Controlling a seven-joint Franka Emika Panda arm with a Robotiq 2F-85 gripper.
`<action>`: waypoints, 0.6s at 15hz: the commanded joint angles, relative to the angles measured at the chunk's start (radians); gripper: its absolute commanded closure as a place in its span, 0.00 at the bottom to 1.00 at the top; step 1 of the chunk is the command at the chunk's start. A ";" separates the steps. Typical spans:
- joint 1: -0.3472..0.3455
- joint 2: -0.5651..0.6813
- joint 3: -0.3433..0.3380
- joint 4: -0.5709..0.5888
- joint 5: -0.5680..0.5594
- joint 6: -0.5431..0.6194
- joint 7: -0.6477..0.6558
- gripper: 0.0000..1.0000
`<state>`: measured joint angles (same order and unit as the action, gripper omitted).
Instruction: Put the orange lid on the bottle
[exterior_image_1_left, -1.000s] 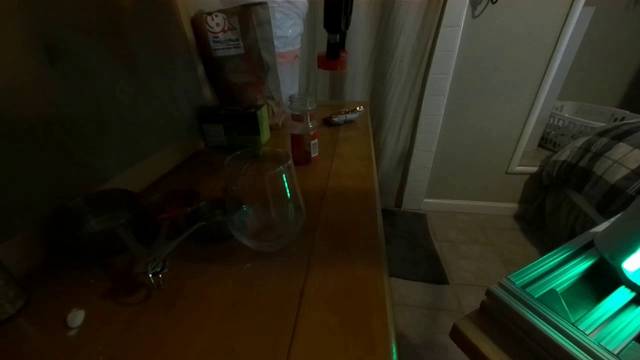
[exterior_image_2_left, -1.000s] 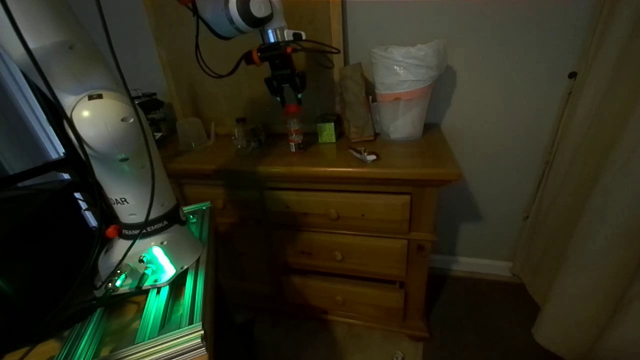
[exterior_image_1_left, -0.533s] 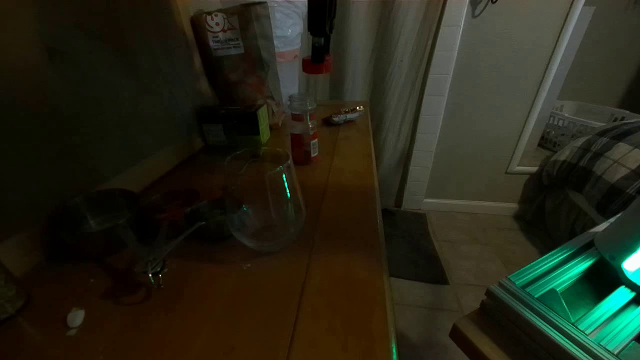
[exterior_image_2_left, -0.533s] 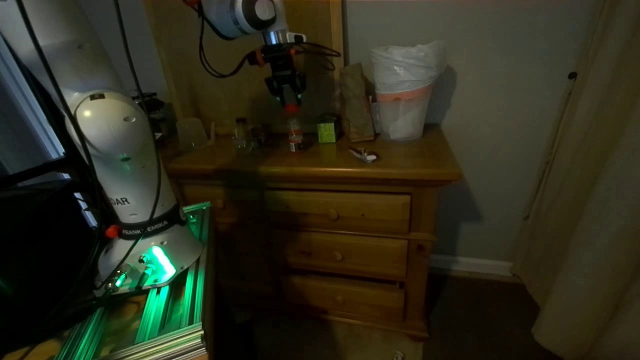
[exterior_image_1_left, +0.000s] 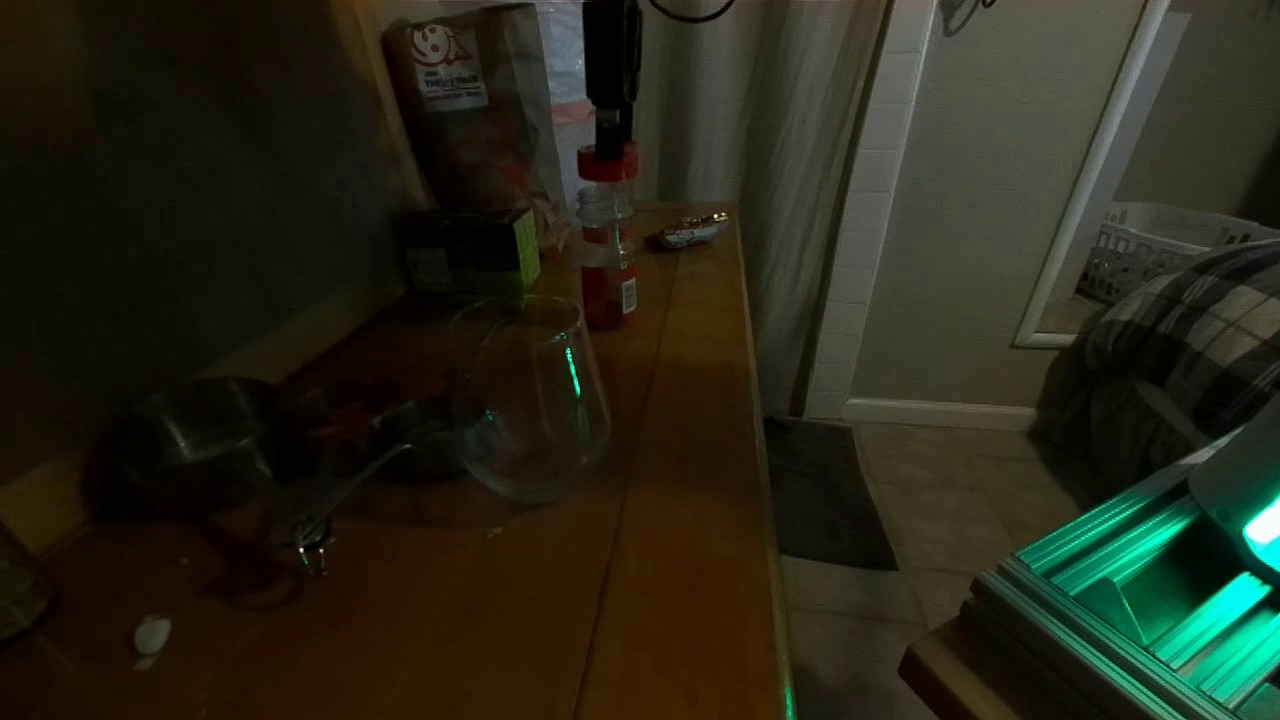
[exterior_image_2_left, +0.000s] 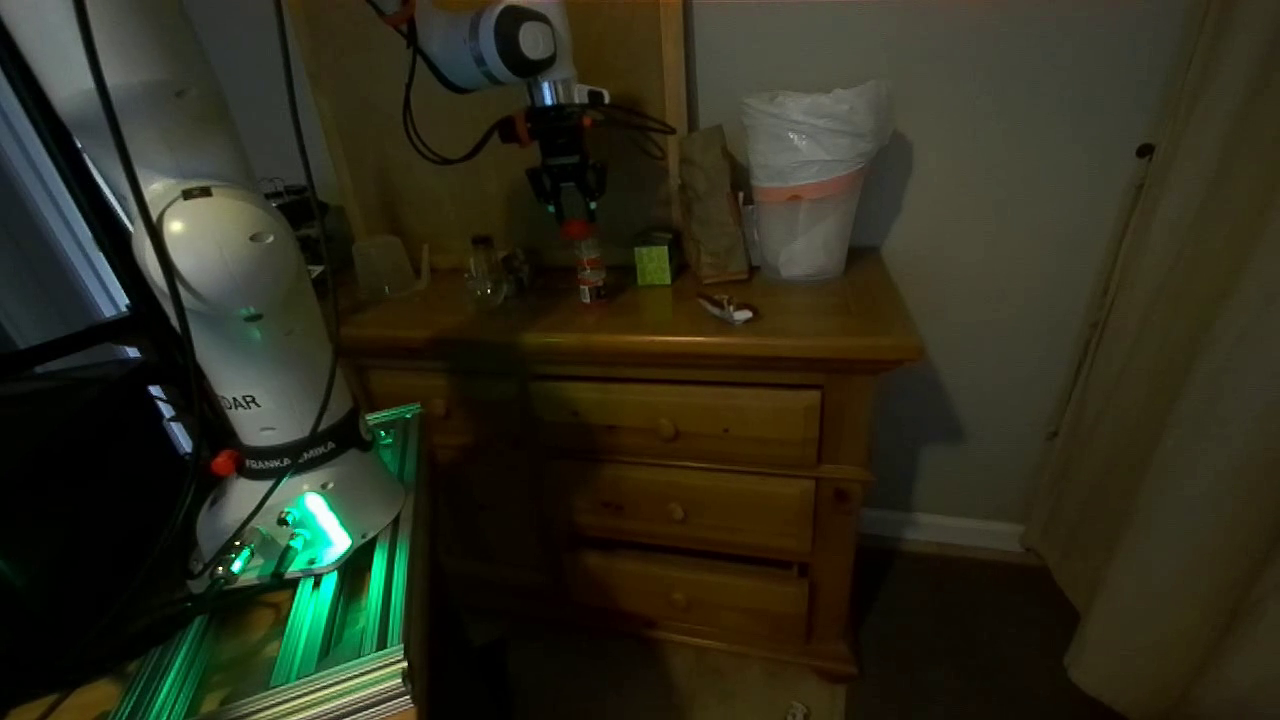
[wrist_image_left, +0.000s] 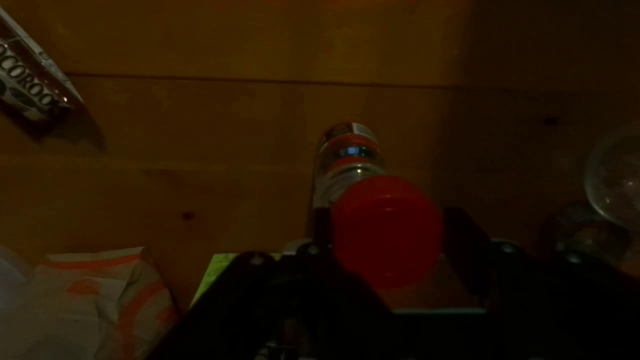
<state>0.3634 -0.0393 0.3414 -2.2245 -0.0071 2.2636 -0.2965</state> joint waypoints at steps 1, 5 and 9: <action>-0.002 0.035 0.003 0.036 0.004 -0.016 -0.018 0.68; -0.009 0.051 -0.001 0.043 -0.006 -0.014 -0.024 0.68; -0.015 0.067 -0.003 0.055 0.000 -0.010 -0.029 0.68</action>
<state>0.3555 0.0004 0.3390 -2.2056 -0.0075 2.2638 -0.3060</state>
